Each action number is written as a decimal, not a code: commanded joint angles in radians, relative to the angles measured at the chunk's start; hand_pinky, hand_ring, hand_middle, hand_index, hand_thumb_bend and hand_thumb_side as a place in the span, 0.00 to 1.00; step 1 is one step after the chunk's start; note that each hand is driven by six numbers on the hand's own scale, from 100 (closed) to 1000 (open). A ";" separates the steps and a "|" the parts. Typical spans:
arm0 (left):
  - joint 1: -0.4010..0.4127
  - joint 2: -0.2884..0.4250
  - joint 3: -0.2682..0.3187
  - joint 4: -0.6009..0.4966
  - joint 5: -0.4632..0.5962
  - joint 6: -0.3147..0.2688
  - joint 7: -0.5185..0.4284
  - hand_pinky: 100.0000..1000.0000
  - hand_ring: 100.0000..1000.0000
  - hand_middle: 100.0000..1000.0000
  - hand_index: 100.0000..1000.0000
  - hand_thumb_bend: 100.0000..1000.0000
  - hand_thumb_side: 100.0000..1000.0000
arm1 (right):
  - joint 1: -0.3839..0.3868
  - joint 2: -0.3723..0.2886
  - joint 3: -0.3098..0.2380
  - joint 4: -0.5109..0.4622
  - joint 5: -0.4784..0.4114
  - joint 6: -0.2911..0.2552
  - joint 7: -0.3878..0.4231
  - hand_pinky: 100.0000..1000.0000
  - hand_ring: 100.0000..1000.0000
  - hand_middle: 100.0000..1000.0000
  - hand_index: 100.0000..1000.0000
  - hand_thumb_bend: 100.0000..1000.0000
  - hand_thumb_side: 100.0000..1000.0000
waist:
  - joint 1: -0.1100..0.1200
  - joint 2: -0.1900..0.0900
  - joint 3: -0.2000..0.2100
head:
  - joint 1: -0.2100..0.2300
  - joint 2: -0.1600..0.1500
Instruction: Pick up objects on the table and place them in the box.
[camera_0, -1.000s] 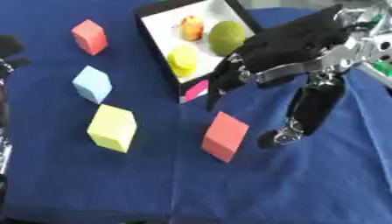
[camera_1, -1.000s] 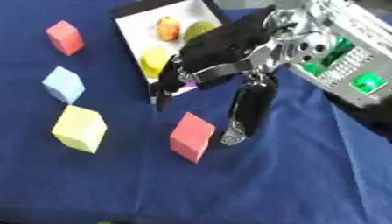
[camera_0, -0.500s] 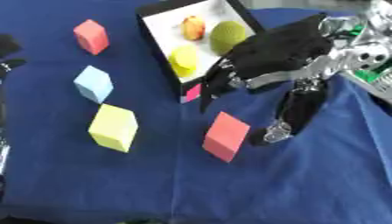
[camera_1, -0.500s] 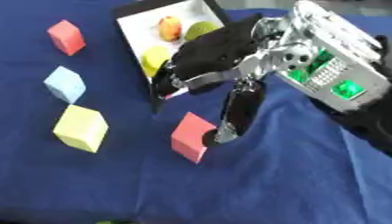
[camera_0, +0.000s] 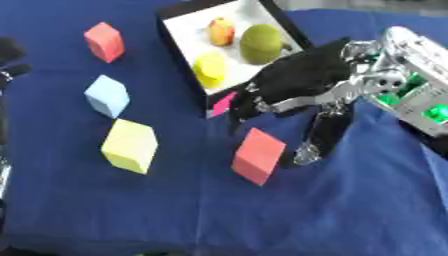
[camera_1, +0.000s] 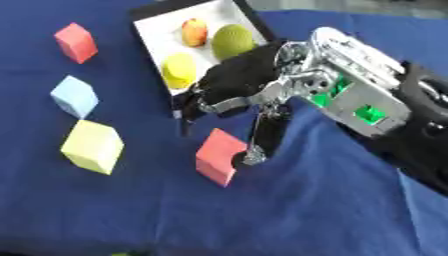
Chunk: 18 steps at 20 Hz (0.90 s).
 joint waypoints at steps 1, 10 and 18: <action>-0.016 0.014 0.001 -0.020 0.000 -0.001 -0.005 0.68 0.70 0.55 0.63 0.00 0.69 | -0.006 0.003 -0.006 0.026 0.024 -0.018 -0.004 0.79 0.81 0.73 0.79 0.37 0.06 | 0.001 -0.015 -0.001 | -0.004 -0.002; -0.020 0.013 0.000 -0.021 0.002 0.000 -0.006 0.68 0.70 0.55 0.63 0.00 0.70 | 0.032 0.033 0.006 0.111 0.089 -0.021 -0.047 0.78 0.80 0.72 0.76 0.38 0.04 | 0.001 -0.014 0.002 | -0.003 -0.003; -0.022 0.013 0.000 -0.022 0.002 0.000 -0.007 0.68 0.71 0.55 0.63 0.00 0.69 | 0.064 0.048 0.004 0.129 0.121 0.002 -0.098 0.77 0.77 0.69 0.73 0.35 0.00 | 0.001 -0.014 0.002 | -0.002 -0.002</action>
